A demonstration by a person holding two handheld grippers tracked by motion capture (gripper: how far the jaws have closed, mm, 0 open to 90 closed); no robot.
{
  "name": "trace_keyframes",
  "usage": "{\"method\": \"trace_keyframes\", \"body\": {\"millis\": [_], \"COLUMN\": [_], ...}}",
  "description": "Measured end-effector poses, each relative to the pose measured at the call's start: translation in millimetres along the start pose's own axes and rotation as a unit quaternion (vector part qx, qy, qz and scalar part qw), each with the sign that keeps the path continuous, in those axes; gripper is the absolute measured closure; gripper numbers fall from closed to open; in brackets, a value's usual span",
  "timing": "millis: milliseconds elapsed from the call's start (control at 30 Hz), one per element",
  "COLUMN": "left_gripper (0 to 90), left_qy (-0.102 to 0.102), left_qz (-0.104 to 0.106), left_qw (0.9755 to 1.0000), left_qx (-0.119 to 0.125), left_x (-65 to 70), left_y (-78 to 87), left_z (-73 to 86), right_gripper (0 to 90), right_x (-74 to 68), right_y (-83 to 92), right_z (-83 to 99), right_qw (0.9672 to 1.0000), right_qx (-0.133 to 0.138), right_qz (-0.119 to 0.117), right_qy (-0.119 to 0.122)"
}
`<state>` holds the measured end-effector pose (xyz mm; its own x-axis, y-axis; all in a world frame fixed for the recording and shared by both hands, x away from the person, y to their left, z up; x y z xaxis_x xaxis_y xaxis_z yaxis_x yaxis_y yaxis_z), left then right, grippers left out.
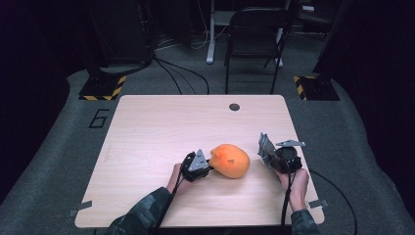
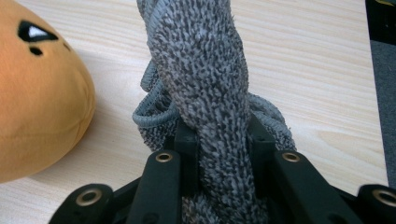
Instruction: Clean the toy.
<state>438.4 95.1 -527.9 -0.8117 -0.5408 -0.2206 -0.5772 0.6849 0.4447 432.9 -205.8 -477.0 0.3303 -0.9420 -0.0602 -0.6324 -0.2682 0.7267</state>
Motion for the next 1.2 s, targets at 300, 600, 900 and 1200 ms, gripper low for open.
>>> {"method": "trace_keyframes", "body": {"millis": [300,600,900,1200], "left_gripper": [79.2,79.0,78.7,77.8], "left_qy": [0.091,0.209,0.278,0.302], "left_qz": [0.037,0.055,0.063,0.067], "left_qw": [0.9951,0.9762,0.9572,0.9487], "left_qx": [0.012,-0.014,-0.050,-0.065], "left_x": [-0.4,-9.2,-4.1,-1.4], "left_y": [24.8,35.1,30.4,23.7], "left_z": [-20.8,-15.8,-4.0,2.9], "right_gripper": [72.2,72.3,72.3,72.0], "right_x": [-1.3,-12.6,-53.5,-144.3], "right_y": [6.4,16.7,42.5,53.5], "right_z": [-2.8,-11.2,-32.3,-47.9], "right_qw": [0.9999,0.9993,0.9940,0.9748], "right_qx": [0.017,0.031,0.073,0.115], "right_qz": [-0.001,-0.007,-0.047,-0.145], "right_qy": [0.003,0.019,0.066,0.125]}}
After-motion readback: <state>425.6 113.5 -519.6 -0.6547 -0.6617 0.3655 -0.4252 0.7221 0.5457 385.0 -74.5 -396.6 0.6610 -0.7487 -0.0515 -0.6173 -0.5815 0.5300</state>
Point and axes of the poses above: each handheld gripper's, and its own axes: y roughly backward along the jaws, z roughly out of its underside, x roughly to its right, the point moved 3 cm from there along -y, roughly forward along the jaws, and after that the axes turned 7 degrees about -z, right-handed, at the moved point
